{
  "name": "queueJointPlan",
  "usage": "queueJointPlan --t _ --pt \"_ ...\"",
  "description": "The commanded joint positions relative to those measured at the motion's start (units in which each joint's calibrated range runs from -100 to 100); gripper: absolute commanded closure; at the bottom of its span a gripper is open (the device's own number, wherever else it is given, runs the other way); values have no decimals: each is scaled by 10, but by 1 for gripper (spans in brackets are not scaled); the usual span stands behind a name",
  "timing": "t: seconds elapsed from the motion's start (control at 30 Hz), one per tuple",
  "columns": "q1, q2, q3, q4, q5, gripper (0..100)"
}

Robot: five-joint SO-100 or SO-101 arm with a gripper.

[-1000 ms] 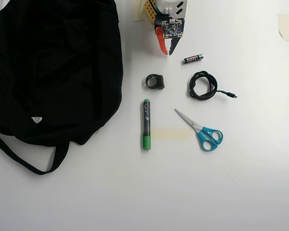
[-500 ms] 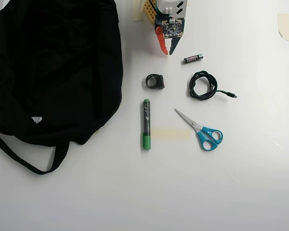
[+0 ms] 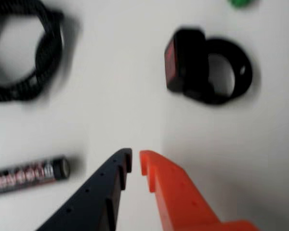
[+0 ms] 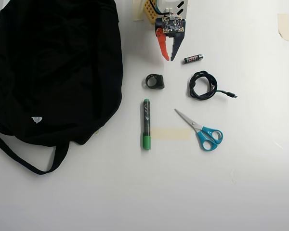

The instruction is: Put the green marker into the black bag

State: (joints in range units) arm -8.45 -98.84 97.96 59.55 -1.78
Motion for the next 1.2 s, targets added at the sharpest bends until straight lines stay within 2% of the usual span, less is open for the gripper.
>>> queueJointPlan --t 0.0,0.5,1.17 --pt "-3 -3 13 -81 0 98" --pt "-18 105 -21 -414 3 98" --pt "-12 402 -371 -422 5 98"
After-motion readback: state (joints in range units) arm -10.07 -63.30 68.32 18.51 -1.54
